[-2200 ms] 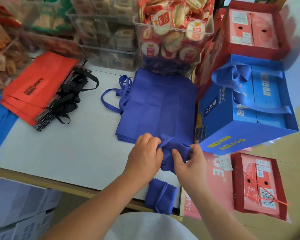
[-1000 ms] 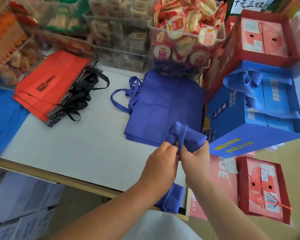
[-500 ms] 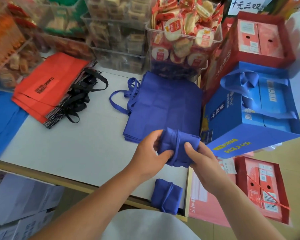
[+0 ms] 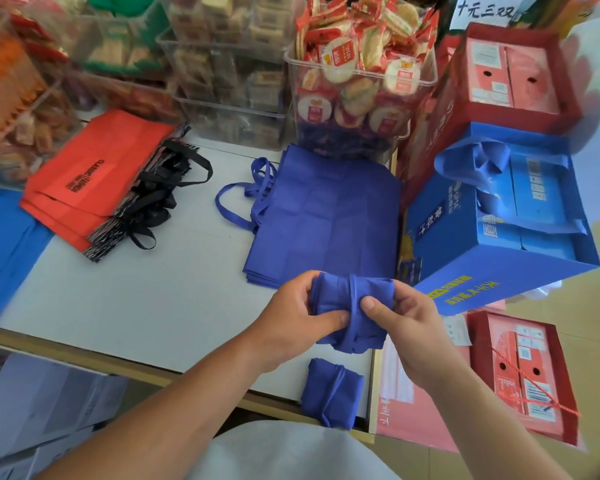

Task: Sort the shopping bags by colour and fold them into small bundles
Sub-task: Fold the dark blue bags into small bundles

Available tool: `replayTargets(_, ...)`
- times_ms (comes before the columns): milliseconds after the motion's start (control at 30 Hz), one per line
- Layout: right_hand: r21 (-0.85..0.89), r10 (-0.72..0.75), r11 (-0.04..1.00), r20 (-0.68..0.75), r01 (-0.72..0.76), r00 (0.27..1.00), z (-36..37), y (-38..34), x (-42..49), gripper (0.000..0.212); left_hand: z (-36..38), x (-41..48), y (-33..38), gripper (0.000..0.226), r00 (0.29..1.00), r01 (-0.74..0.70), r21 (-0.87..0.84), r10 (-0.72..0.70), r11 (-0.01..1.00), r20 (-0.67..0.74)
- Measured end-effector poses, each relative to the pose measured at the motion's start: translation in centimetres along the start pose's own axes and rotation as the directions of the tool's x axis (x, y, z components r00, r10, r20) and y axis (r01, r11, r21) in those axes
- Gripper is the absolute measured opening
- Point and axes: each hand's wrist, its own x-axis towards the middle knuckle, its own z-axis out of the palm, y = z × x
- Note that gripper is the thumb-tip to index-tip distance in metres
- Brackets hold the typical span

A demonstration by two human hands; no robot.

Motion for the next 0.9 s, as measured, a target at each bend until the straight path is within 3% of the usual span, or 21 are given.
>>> replayTargets(233, -0.005, 0.098, 0.995, -0.059, -0.098, 0.994, 0.0, 1.9, -0.9, 0.026, -0.3, 0.4, -2.2, 0.038, 0.997, 0.062, 0.058, -0.059, 0.996, -0.058)
replayTargets(367, -0.047, 0.095, 0.994, -0.121, -0.101, 0.988, -0.1, 3.3, -0.8, 0.013, 0.8, 0.6, -4.1, 0.037, 0.989, 0.109, 0.084, -0.099, 0.991, -0.108)
replayTargets(533, -0.028, 0.216, 0.975, -0.148, -0.223, 0.965, -0.6, 5.9, -0.3, 0.012, 1.4, 1.3, -6.4, 0.043, 0.974, 0.197, 0.082, -0.185, 0.977, -0.127)
replayTargets(733, -0.012, 0.286, 0.95, -0.375, -0.313, 0.882, -2.8, 10.4, 2.2, 0.018, 0.1, 2.0, -10.8, 0.042, 0.916, 0.367, 0.251, -0.301, 0.896, -0.266)
replayTargets(800, -0.101, 0.278, 0.935, -0.383, -0.339, 0.881, -3.0, 11.5, 3.3, 0.021, 0.1, 1.7, -12.2, 0.042, 0.904, 0.406, 0.286, -0.336, 0.868, -0.264)
replayTargets(900, -0.418, 0.166, 0.857, -0.33, -0.301, 0.929, -2.3, 12.9, 4.0, 0.033, 0.7, 0.6, -14.2, 0.042, 0.89, 0.446, 0.322, -0.376, 0.835, -0.259)
